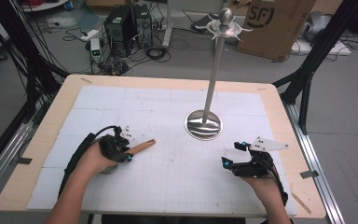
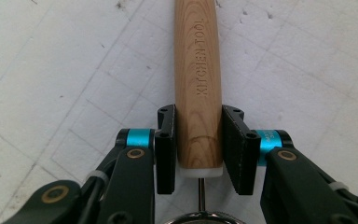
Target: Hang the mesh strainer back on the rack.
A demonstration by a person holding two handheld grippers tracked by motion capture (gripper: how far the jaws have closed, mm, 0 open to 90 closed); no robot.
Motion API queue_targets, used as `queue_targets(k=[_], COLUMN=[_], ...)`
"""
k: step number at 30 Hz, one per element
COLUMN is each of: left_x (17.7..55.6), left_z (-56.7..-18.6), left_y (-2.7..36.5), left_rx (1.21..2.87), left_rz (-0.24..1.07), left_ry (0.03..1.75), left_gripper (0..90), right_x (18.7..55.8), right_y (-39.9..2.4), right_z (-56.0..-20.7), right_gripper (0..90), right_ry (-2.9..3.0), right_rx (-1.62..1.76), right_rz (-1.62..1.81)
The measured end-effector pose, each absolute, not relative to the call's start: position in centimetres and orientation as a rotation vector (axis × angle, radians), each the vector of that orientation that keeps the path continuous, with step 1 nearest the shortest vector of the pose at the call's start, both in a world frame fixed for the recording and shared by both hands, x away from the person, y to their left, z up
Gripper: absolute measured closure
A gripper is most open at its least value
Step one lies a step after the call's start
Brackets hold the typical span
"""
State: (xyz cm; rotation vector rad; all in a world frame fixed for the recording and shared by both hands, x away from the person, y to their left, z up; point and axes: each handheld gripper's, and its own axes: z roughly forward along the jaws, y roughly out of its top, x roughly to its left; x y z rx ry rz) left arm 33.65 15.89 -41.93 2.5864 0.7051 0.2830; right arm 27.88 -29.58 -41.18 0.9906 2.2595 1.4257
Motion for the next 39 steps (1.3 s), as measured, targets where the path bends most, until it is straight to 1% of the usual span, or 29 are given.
queue_targets(k=[6, 24, 39], left_x=[33.4, 32.4, 32.0], left_z=[-41.9, -40.6, -38.2], left_y=[15.9, 16.4, 16.2], left_rx=[2.595, 2.500, 2.344], left_rz=[0.318, 0.377, 0.334], left_ry=[0.686, 0.650, 0.587], left_gripper=[68.4, 68.7, 68.6], right_x=[27.9, 27.8, 27.8], right_y=[-29.6, -29.9, -29.9], right_z=[-41.2, -41.1, -41.0], right_gripper=[16.9, 16.9, 16.9], right_ry=[2.259, 2.249, 2.250], right_rx=[0.988, 0.999, 0.993], right_rz=[1.432, 1.433, 1.435])
